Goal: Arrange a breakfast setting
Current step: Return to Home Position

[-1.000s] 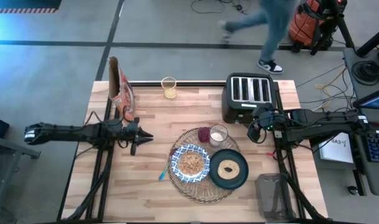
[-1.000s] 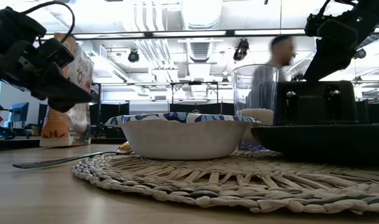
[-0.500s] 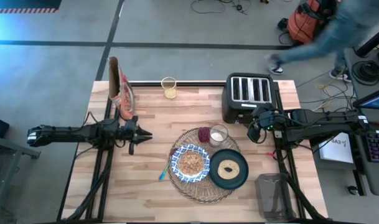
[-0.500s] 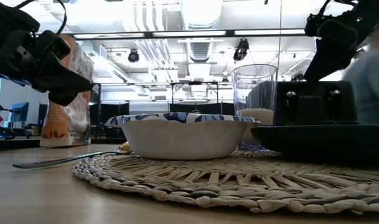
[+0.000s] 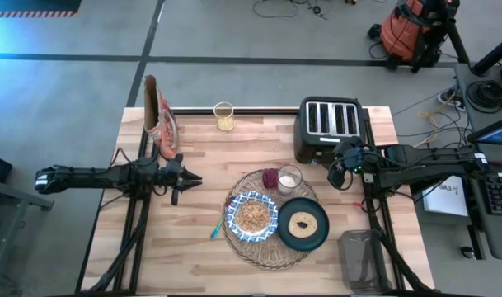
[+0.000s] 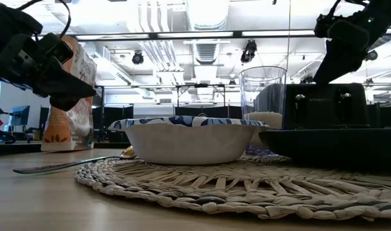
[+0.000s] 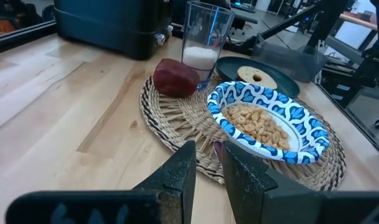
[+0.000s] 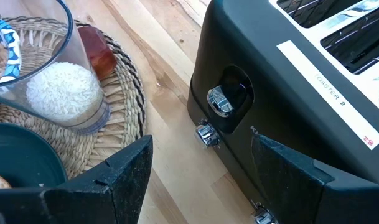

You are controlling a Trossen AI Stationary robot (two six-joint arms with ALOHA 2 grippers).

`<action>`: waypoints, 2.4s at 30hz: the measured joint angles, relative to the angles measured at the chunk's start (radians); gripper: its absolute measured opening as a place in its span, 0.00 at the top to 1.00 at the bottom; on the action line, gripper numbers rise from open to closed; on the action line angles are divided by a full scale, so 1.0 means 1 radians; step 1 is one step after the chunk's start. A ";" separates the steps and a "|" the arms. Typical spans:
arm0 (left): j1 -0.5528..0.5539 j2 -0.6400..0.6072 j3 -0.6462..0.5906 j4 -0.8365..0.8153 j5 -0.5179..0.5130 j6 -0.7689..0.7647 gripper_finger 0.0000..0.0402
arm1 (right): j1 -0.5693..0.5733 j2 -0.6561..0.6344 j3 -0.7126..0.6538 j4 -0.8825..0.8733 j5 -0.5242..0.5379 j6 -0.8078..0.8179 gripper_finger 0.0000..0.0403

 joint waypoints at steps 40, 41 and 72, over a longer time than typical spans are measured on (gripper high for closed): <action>0.000 0.011 0.000 0.003 -0.001 0.000 0.85 | 0.000 -0.225 -0.086 0.294 0.058 -0.035 0.35; 0.000 0.011 0.000 0.003 -0.001 0.000 0.85 | 0.000 -0.249 -0.113 0.359 0.068 -0.109 0.35; 0.000 0.020 0.000 0.002 -0.001 0.000 0.85 | -0.003 -0.638 -0.627 1.066 -0.310 -0.584 0.35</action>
